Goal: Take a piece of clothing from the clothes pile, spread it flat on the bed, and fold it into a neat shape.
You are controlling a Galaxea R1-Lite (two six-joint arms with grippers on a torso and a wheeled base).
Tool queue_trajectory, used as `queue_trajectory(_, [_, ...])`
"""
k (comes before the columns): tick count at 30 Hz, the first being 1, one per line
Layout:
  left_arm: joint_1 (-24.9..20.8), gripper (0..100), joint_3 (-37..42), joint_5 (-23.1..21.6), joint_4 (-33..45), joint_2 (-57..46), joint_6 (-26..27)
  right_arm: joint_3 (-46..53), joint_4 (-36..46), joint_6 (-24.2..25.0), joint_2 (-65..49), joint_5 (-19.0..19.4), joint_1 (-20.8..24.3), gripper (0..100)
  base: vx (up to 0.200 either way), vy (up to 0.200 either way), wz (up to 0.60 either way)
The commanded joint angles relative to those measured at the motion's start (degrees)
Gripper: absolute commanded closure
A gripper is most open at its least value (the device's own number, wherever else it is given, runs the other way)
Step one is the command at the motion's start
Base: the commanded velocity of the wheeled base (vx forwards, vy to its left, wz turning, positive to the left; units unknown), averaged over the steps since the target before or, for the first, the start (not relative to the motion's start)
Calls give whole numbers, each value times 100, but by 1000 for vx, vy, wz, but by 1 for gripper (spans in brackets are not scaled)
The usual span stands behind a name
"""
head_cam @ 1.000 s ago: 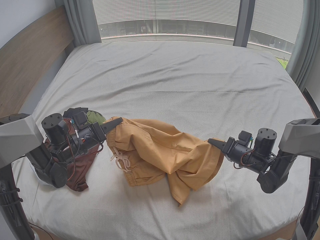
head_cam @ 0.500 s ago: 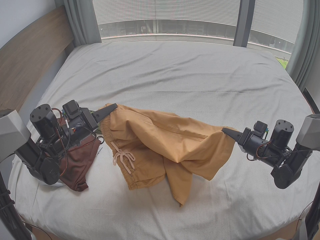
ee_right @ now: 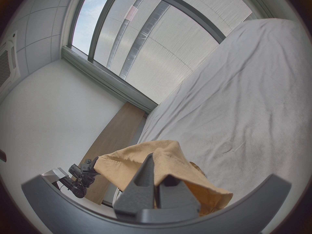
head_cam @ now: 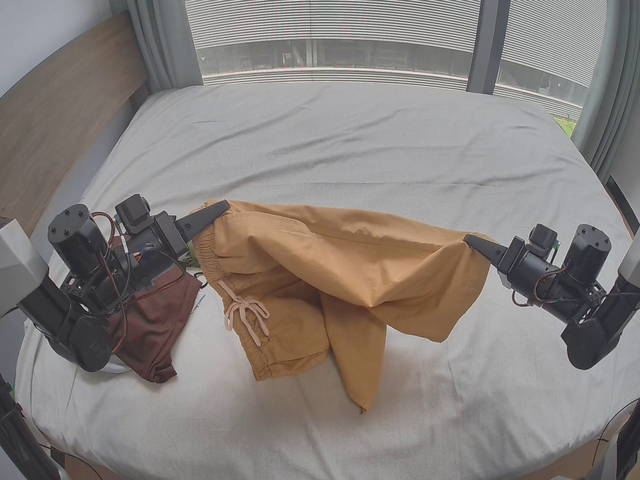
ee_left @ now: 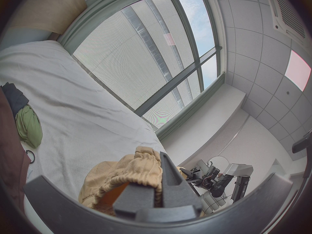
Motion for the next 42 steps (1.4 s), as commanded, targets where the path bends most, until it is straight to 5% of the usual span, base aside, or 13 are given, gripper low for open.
queue_trajectory(1, [-31,100,94,-21,5,-198,-9,-2,43,-72,-271,1,-46,100,0,0,0])
queue_trajectory(14, [13,100,138,-21,5,-242,9,-55,702,-327,-1097,1,-169,100,0,0,0])
queue_trajectory(42, [312,100,112,-38,5,-172,-18,-125,693,-423,-1141,212,-618,100,0,0,0])
